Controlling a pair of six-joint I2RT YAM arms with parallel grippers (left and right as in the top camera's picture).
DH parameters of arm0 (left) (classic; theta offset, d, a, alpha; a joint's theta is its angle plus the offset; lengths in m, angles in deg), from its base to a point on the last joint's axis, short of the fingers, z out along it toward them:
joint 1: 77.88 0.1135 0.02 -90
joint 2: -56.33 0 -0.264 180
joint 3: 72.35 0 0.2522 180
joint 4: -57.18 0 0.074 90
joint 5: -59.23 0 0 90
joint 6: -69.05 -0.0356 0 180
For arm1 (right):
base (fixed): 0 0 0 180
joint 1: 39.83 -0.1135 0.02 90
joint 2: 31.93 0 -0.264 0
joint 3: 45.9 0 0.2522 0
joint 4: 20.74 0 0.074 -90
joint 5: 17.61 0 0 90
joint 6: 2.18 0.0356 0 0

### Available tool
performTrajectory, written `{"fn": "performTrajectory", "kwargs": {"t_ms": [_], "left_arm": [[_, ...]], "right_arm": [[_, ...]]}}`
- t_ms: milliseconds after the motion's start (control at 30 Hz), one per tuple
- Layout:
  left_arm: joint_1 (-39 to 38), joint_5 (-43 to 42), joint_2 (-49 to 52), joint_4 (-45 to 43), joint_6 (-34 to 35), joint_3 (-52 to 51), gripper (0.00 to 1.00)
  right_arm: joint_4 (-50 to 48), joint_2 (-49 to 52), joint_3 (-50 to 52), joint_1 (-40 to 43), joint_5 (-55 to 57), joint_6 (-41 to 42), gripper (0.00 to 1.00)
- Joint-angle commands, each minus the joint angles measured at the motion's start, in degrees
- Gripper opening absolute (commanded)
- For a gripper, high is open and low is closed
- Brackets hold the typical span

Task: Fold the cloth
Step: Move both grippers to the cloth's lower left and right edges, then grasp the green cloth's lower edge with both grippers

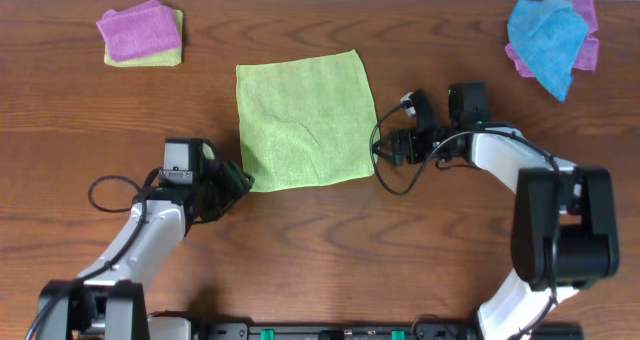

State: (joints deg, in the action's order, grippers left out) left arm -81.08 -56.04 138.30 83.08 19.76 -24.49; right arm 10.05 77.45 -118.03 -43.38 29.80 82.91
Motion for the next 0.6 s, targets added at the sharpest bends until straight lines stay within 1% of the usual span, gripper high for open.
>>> {"fn": "performTrajectory", "kwargs": {"t_ms": [0,67,133,233,367,567], "left_arm": [[0.17,-0.24,1.73,-0.70,0.68,-0.22,0.60],[0.17,-0.31,2.71,-1.49,0.81,-0.20,0.60],[0.17,-0.50,3.74,-2.56,2.45,-0.22,0.61],[0.17,-1.81,4.61,-4.66,2.89,-0.22,0.61],[0.15,-1.79,4.92,-6.67,4.20,-0.22,0.61],[0.13,-1.75,4.92,-7.74,4.37,-0.20,0.61]], "right_arm": [[-1.62,2.25,-0.68,0.24,-3.23,2.08,0.78],[-5.09,3.69,-0.68,0.15,-4.48,4.70,0.78],[-9.44,5.40,-0.68,0.13,-6.05,8.00,0.77],[-12.74,6.99,-0.68,-0.07,-7.54,10.19,0.77],[-14.73,9.14,-0.68,-1.38,-9.99,11.76,0.77],[-14.49,11.06,-0.68,-5.90,-12.02,11.74,0.77]]}}
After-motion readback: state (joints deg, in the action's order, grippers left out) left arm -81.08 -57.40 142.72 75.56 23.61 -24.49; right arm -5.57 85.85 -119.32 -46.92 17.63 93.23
